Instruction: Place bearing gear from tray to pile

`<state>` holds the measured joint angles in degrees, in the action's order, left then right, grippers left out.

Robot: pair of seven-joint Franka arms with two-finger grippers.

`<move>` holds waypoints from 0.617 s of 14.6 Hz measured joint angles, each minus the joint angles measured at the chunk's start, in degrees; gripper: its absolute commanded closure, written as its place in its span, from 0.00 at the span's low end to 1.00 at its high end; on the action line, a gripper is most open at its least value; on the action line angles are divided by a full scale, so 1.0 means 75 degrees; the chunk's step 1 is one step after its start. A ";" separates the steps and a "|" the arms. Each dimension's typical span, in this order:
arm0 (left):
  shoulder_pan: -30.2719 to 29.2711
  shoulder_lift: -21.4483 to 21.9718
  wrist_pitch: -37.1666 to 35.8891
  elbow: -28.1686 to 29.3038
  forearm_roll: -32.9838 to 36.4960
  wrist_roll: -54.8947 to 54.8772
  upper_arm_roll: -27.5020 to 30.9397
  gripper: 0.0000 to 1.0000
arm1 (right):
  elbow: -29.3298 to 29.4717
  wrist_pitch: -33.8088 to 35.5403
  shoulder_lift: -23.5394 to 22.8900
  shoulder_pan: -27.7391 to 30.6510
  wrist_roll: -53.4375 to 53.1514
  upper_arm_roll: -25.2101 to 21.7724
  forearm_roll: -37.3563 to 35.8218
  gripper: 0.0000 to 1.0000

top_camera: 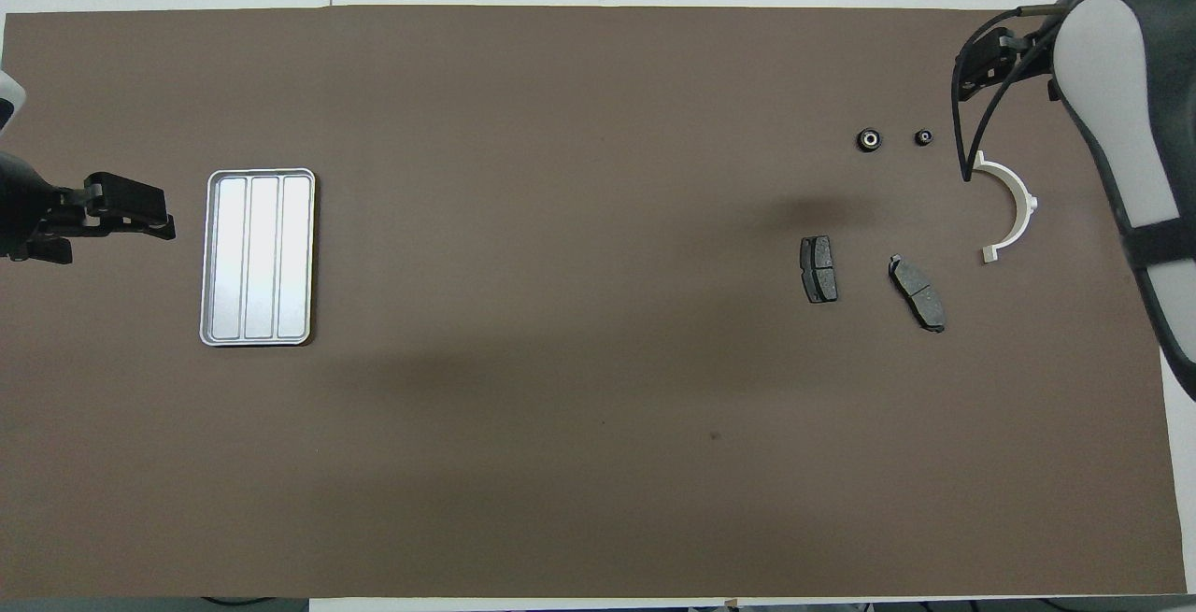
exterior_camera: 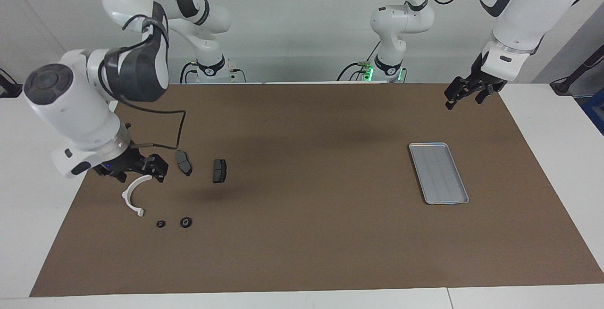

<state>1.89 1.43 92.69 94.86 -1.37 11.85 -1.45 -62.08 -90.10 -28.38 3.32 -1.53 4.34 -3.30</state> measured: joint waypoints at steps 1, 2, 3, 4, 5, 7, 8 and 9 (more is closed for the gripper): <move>0.0000 0.0000 0.0000 0.0000 0.0000 0.0000 0.0000 0.00 | -0.0325 0.0001 0.0439 -0.0072 0.0000 -0.0006 0.0006 0.00; 0.0000 0.0000 0.0000 0.0000 0.0000 0.0000 0.0000 0.00 | -0.0675 0.0002 0.0881 -0.0150 0.0000 -0.0014 0.0010 0.00; 0.0000 0.0000 0.0000 0.0000 0.0000 0.0000 0.0000 0.00 | -0.1029 0.0003 0.1320 -0.0216 -0.0002 -0.0024 0.0012 0.00; 0.0000 0.0000 0.0000 0.0000 0.0000 0.0000 0.0000 0.00 | -0.1366 0.0004 0.1726 -0.0254 -0.0002 -0.0026 0.0014 0.00; 0.0000 0.0000 0.0000 0.0000 0.0000 0.0000 0.0000 0.00 | -0.1688 0.0004 0.2098 -0.0271 -0.0002 -0.0033 0.0039 0.00; 0.0000 0.0000 0.0000 0.0000 0.0000 0.0000 0.0000 0.00 | -0.2295 0.0002 0.2736 -0.0259 -0.0002 -0.0076 0.0178 0.00; 0.0000 0.0000 0.0000 0.0000 0.0000 0.0000 0.0000 0.00 | -0.2556 -0.0007 0.2993 -0.0232 0.0000 -0.0102 0.0229 0.00; 0.0000 0.0000 0.0000 0.0000 0.0000 0.0000 0.0000 0.00 | -0.2762 -0.0015 0.3210 -0.0182 0.0012 -0.0115 0.0249 0.00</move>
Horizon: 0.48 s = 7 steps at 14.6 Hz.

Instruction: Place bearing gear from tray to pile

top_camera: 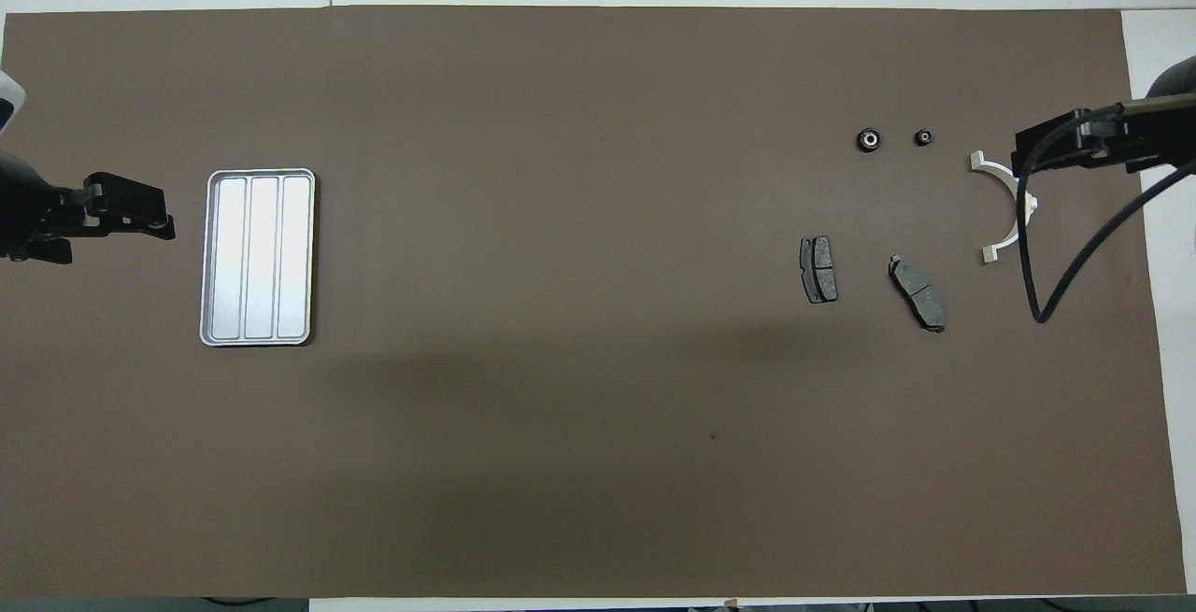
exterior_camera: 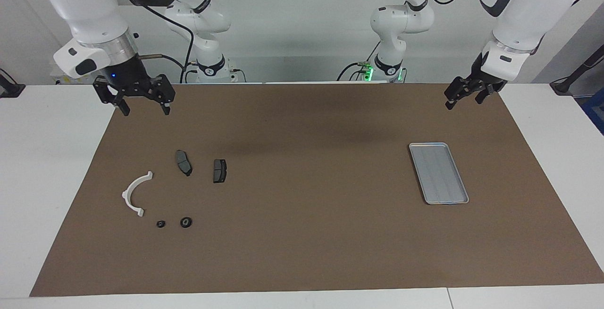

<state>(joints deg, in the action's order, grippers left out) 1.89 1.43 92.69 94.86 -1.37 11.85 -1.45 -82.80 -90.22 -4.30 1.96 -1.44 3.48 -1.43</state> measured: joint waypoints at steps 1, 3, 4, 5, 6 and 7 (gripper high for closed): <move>0.0000 0.0000 0.0000 0.0000 0.0000 0.0000 0.0000 0.00 | -0.0149 -0.0003 0.0182 0.0066 0.0064 -0.0016 0.0015 0.00; 0.0000 0.0000 0.0000 0.0000 0.0000 0.0000 0.0000 0.00 | -0.0352 -0.0005 0.0437 0.0259 0.0409 -0.0032 0.0128 0.00; 0.0000 0.0000 0.0000 0.0000 0.0000 0.0000 0.0000 0.00 | -0.0437 -0.0005 0.0520 0.0363 0.0586 -0.0040 0.0188 0.00; 0.0000 0.0000 0.0000 0.0000 0.0000 0.0000 0.0000 0.00 | -0.0498 -0.0005 0.0562 0.0435 0.0681 -0.0047 0.0230 0.00; 0.0000 0.0000 0.0000 0.0000 0.0000 0.0000 0.0000 0.00 | -0.0548 -0.0013 0.0576 0.0473 0.0709 -0.0049 0.0263 0.00; 0.0000 0.0000 0.0000 0.0000 0.0000 0.0000 0.0000 0.00 | -0.0584 -0.0046 0.0574 0.0476 0.0709 -0.0048 0.0271 0.00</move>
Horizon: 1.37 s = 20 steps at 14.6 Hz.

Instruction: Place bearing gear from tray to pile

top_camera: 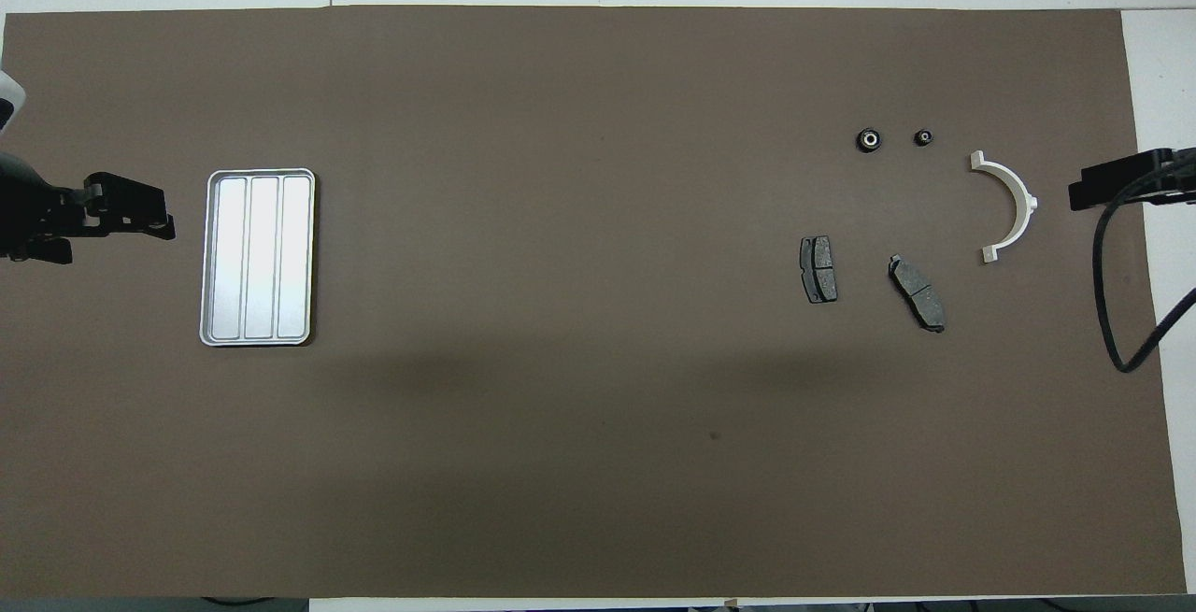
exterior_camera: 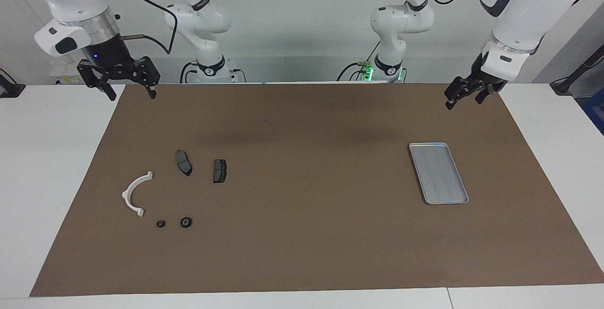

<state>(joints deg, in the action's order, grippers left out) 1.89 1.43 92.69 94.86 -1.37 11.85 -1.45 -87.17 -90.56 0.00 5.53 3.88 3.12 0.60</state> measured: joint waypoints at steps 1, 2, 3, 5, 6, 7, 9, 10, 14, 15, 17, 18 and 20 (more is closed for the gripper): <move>0.0000 0.0000 0.0000 0.0000 0.0000 0.0000 0.0000 0.00 | -0.0020 -0.0040 0.0000 -0.0003 -0.0002 0.0005 0.0001 0.00; 0.0000 0.0000 0.0000 0.0000 0.0000 0.0000 0.0000 0.00 | -0.0027 -0.0073 0.0000 -0.0011 -0.0029 0.0010 0.0005 0.00; 0.0000 0.0000 0.0000 0.0000 0.0000 0.0000 0.0000 0.00 | -0.0031 -0.0090 0.0000 -0.0027 -0.0088 0.0014 0.0009 0.00; 0.0000 0.0000 0.0000 0.0000 0.0000 0.0000 0.0000 0.00 | -0.0035 -0.0161 0.0000 -0.0080 -0.0259 0.0020 0.0010 0.00; 0.0000 0.0000 0.0000 0.0000 0.0000 0.0000 0.0000 0.00 | -0.0036 -0.0246 0.0000 -0.0103 -0.0317 0.0024 0.0010 0.00; 0.0000 0.0000 0.0000 0.0000 0.0000 0.0000 0.0000 0.00 | -0.0036 -0.0301 0.0001 -0.0111 -0.0339 0.0028 0.0010 0.00; 0.0000 0.0000 0.0000 0.0000 0.0000 0.0000 0.0000 0.00 | -0.0036 -0.0335 0.0006 -0.0112 -0.0367 0.0036 0.0010 0.00; 0.0000 0.0000 0.0000 0.0000 0.0000 0.0000 0.0000 0.00 | -0.0036 -0.0335 0.0007 -0.0112 -0.0415 0.0044 0.0010 0.00; 0.0000 0.0000 0.0000 0.0000 0.0000 0.0000 0.0000 0.00 | -0.0041 -0.0335 0.0009 -0.0112 -0.0509 0.0057 0.0010 0.00; 0.0000 0.0000 0.0000 0.0000 0.0000 0.0000 0.0000 0.00 | -0.0048 -0.0335 0.0009 -0.0112 -0.0509 0.0057 0.0010 0.00; 0.0000 0.0000 0.0000 0.0000 0.0000 0.0000 0.0000 0.00 | -0.0063 -0.0335 0.0009 -0.0112 -0.0509 0.0057 0.0010 0.00; 0.0000 0.0000 0.0000 0.0000 0.0000 0.0000 0.0000 0.00 | -0.0071 -0.0335 0.0009 -0.0112 -0.0509 0.0057 0.0010 0.00; 0.0000 0.0000 0.0000 0.0000 0.0000 0.0000 0.0000 0.00 | -0.0083 -0.0335 0.0009 -0.0112 -0.0509 0.0057 0.0010 0.00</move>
